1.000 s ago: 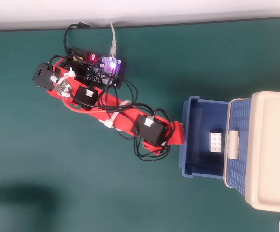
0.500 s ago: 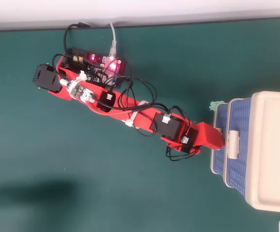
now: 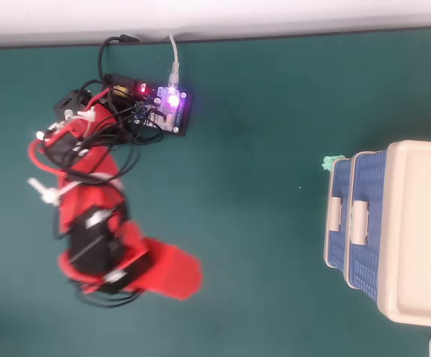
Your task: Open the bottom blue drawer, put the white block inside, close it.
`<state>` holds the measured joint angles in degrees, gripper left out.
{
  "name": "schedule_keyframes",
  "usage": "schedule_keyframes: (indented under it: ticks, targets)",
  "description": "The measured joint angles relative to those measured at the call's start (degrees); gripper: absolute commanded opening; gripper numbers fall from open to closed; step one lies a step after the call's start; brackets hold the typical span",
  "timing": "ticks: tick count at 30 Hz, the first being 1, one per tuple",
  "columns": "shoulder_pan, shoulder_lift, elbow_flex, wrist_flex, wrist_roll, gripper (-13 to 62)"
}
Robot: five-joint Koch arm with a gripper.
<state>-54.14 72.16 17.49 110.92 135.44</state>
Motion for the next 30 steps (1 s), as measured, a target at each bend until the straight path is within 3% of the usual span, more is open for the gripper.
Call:
schedule_keyframes:
  ticks: [6,9,17,21,23,30]
  targets:
    - [25.5,12.7,31.8,0.5,-31.6,33.8]
    - [33.3,18.3,49.6,-0.7,-39.6,33.8]
    - [41.2,37.3,98.2,-16.0,-41.5,34.2]
    - [41.3,54.9,122.7,-27.4,-41.9,34.3]
    - [41.0,60.2,126.1,-28.4,-43.4,34.4]
    - [41.2,60.2,124.6,-24.7,-46.9,34.5]
